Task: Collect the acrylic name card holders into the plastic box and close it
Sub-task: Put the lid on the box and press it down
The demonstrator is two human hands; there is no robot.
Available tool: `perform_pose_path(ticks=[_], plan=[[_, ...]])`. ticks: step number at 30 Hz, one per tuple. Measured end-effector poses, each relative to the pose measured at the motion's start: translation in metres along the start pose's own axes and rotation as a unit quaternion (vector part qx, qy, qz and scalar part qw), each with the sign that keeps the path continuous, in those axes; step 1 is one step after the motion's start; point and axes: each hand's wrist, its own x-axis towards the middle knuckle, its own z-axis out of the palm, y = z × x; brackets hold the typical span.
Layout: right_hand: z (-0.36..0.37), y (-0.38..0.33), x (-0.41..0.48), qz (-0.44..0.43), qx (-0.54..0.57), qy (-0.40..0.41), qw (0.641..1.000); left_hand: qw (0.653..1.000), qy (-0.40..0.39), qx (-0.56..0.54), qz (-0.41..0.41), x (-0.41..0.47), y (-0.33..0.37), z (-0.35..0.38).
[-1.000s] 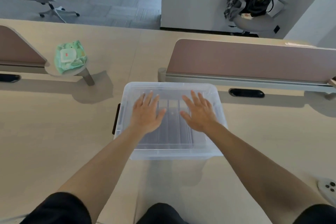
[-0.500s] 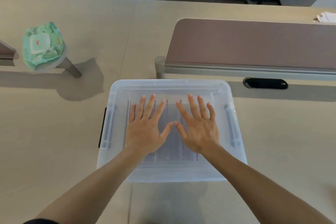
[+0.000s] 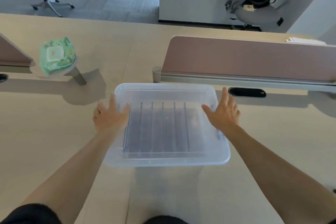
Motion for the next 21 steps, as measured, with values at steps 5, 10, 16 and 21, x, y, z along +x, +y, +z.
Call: perform_pose_path(ticks=[5, 10, 16, 21], plan=[[0.008, 0.015, -0.001, 0.197, 0.264, -0.101, 0.939, 0.988, -0.051, -0.098, -0.112, 0.007, 0.001, -0.006], [0.002, 0.01, 0.004, 0.179, 0.172, -0.082, 0.965, 0.994, 0.011, -0.028, -0.106, 0.008, 0.005, -0.001], [-0.019, 0.002, 0.007, 0.174, 0.212, -0.184, 0.944, 0.991, -0.053, -0.066, -0.101, 0.014, -0.001, -0.018], [-0.026, -0.027, 0.003, 0.17, 0.156, -0.246, 0.941, 0.984, -0.064, -0.046, -0.159, -0.01, 0.024, -0.011]])
